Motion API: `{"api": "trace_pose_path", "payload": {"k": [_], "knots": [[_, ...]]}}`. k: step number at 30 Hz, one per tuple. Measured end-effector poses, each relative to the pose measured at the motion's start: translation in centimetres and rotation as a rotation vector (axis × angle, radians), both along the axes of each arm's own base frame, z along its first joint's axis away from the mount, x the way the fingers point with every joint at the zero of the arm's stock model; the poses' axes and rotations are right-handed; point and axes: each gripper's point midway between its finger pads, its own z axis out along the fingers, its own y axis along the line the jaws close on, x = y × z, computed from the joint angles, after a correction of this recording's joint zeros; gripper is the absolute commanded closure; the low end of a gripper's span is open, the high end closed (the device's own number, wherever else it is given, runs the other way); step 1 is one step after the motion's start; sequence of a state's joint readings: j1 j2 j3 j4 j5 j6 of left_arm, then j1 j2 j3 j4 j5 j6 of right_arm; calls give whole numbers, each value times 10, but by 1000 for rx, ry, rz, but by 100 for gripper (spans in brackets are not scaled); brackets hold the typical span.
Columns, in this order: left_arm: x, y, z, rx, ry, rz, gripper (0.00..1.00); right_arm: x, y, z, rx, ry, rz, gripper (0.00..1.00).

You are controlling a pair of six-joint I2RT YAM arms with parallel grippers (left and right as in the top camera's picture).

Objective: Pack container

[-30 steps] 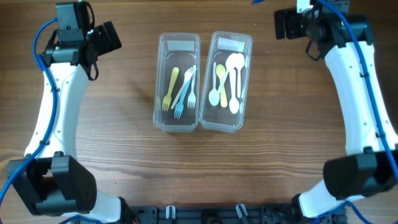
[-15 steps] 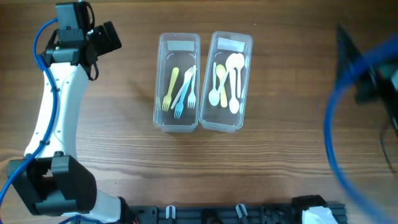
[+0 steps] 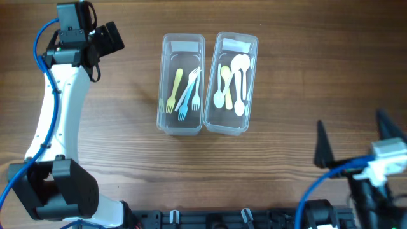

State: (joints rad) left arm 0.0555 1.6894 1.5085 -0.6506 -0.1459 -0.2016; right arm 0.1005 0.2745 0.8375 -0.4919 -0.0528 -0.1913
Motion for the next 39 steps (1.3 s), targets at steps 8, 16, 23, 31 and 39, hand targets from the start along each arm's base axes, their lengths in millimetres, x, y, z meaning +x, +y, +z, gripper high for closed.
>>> {"api": "trace_pose_path", "payload": {"k": [8,16,23,31,39], "knots": [[0,0,0,0,0,0,0,47,5,-106,19,-9,1,0],[0,0,0,0,0,-1,0,64,-2,-182,153,46,-42,0],[0,0,0,0,0,-1,0,60,-4,-183,108,-1,-45,0],[0,0,0,0,0,-1,0,63,-16,-198,72,44,-93,0],[0,0,0,0,0,0,0,63,-19,-205,67,70,-103,0]]}}
